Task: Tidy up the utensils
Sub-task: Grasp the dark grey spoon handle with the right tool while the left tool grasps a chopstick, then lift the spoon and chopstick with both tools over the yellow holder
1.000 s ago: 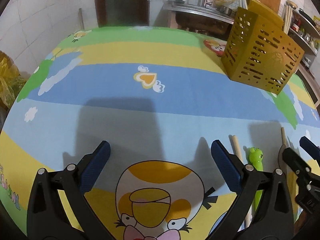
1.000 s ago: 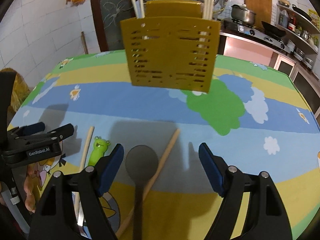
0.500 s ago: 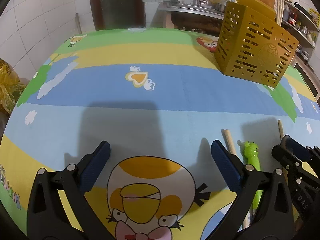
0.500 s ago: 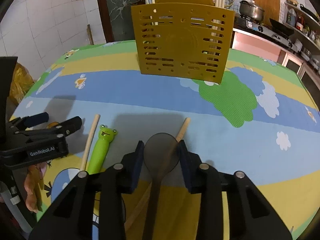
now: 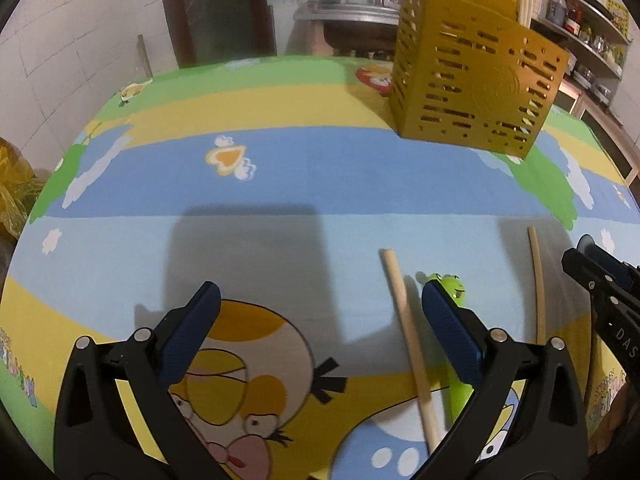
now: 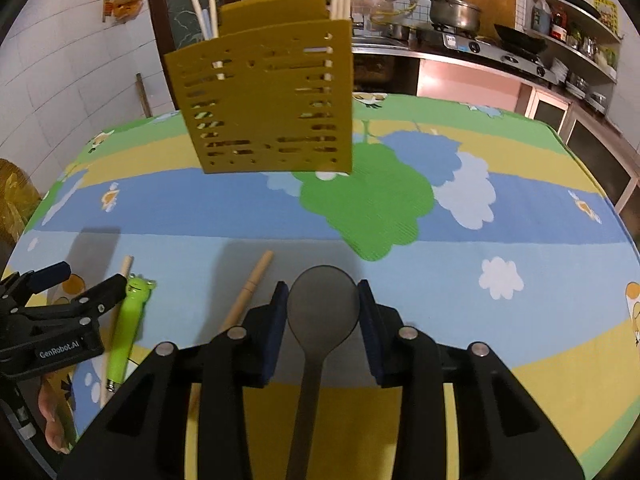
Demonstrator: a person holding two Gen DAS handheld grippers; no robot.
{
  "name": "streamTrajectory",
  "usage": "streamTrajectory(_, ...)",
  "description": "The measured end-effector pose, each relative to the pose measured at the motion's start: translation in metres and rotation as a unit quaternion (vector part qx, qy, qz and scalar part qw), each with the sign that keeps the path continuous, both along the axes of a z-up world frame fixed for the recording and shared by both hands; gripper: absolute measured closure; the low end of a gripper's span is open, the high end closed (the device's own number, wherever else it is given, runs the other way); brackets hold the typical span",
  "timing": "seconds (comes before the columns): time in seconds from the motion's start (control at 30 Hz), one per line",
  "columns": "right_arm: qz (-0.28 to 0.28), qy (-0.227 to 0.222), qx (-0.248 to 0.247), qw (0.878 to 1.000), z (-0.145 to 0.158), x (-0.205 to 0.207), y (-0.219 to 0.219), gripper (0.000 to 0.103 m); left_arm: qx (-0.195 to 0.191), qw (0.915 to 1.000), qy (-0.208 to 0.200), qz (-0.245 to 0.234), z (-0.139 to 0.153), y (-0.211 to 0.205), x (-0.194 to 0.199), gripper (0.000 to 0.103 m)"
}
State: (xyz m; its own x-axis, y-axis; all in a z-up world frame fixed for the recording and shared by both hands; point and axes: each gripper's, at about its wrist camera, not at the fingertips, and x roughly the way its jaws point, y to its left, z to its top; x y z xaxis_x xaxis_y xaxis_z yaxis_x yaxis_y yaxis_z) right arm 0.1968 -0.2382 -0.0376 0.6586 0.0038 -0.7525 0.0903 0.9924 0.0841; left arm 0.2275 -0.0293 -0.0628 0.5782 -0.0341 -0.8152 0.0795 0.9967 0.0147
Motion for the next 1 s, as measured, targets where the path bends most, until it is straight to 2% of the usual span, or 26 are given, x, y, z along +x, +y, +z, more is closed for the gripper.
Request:
streamTrajectory(0.23, -0.005, -0.009, 0.012, 1.000, 0.002, -0.004, -0.009, 0.068, -0.004, 0.9996, 0.004, 0.027, -0.005, 0.000, 0.002, 0.010)
streamTrajectory(0.3, -0.005, -0.007, 0.015, 1.000, 0.001, -0.005, -0.008, 0.068, -0.003, 0.9995, 0.003, 0.032, -0.005, -0.004, 0.003, 0.014)
streamTrajectory(0.37, -0.006, -0.007, 0.017, 1.000, 0.000, -0.006, -0.008, 0.068, -0.003, 0.9996, 0.001, 0.029, -0.004, -0.010, 0.003, 0.022)
streamTrajectory(0.53, -0.005, -0.007, 0.013, 1.000, 0.000, -0.007, -0.006, 0.068, -0.005, 0.9999, 0.000, 0.013, 0.000, -0.023, 0.006, 0.053)
streamTrajectory(0.57, -0.004, -0.007, 0.013, 1.000, 0.000, -0.007, -0.006, 0.068, -0.005, 0.9999, 0.001, 0.011, 0.000, -0.024, 0.008, 0.056)
streamTrajectory(0.63, -0.004, -0.010, 0.011, 1.000, 0.001, -0.008, -0.005, 0.068, -0.007, 0.9999, 0.005, 0.011, 0.001, -0.025, 0.012, 0.067)
streamTrajectory(0.7, -0.005, -0.012, 0.010, 1.000, 0.001, -0.009, -0.004, 0.068, -0.006, 0.9999, 0.008, 0.014, 0.002, -0.026, 0.014, 0.071)
streamTrajectory(0.8, -0.006, -0.014, 0.008, 1.000, 0.002, -0.010, -0.004, 0.068, -0.006, 1.0000, 0.006, 0.004, 0.003, -0.028, 0.016, 0.086)
streamTrajectory(1.0, -0.006, -0.018, 0.002, 1.000, 0.002, -0.011, -0.001, 0.068, -0.002, 0.9999, -0.009, -0.006, 0.002, -0.030, 0.008, 0.096)
